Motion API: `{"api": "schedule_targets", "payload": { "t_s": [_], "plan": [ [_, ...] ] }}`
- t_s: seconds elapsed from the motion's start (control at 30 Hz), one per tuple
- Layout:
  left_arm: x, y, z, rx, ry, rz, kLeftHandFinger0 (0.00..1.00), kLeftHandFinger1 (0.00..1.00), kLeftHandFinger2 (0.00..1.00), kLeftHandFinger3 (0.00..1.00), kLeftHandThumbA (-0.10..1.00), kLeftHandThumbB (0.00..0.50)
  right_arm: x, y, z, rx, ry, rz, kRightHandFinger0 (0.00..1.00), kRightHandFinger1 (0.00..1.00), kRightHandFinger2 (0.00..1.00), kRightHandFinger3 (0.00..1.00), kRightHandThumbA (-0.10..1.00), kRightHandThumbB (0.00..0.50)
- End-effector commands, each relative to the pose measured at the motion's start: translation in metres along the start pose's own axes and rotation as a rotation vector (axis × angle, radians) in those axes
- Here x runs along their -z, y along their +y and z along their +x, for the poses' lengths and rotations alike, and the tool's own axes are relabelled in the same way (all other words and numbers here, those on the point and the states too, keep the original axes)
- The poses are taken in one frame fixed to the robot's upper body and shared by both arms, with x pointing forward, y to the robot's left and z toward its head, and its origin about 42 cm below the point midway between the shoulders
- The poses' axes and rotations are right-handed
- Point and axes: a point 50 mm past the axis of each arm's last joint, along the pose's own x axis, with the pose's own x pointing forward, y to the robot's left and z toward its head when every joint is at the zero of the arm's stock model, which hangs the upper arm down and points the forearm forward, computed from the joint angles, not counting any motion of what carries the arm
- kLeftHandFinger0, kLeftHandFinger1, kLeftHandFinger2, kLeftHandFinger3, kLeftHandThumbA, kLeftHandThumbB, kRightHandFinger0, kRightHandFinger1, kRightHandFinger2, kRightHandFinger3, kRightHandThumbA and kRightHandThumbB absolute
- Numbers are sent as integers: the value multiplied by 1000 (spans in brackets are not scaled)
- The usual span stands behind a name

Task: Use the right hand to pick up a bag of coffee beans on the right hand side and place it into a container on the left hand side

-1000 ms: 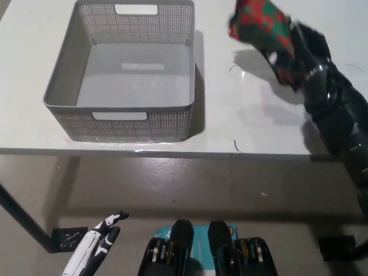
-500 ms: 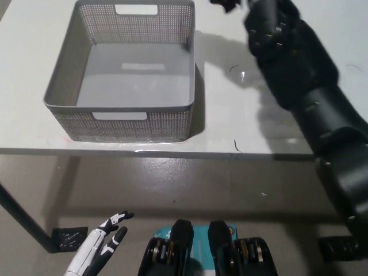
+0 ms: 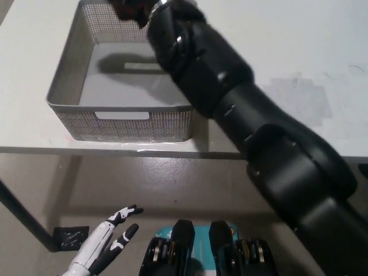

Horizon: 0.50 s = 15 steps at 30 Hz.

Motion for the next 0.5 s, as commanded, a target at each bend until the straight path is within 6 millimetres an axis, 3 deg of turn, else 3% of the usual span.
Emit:
{"api": "schedule_targets", "payload": {
  "t_s": [0.0, 0.03, 0.1, 0.23, 0.37, 0.47],
  "plan": [
    [-12, 9, 2, 17, -46, 44, 1000, 1000, 1000, 1000, 1000, 458, -33, -30, 19, -142, 14, -72, 1000, 1000, 1000, 1000, 493, 432],
    [-12, 9, 1, 20, -50, 46, 1000, 1000, 1000, 1000, 1000, 458, -31, -29, 18, -177, 31, -82, 1000, 1000, 1000, 1000, 554, 484],
    [-12, 9, 1, 28, -63, 54, 1000, 1000, 1000, 1000, 1000, 456, -25, -28, 15, -189, 45, -93, 1000, 1000, 1000, 1000, 599, 491],
    [-12, 8, 2, 38, -68, 61, 1000, 1000, 1000, 1000, 1000, 461, -9, -27, 8, -199, 76, -100, 1000, 1000, 1000, 1000, 657, 434],
    [-10, 5, 1, 41, -56, 55, 1000, 1000, 1000, 1000, 1000, 485, 6, -27, 2, -194, 94, -114, 1000, 1000, 1000, 1000, 678, 415],
    [-9, 4, 0, 39, -53, 48, 1000, 1000, 1000, 1000, 1000, 476, 15, -29, -1, -188, 103, -131, 1000, 1000, 1000, 1000, 696, 407]
  ]
}}
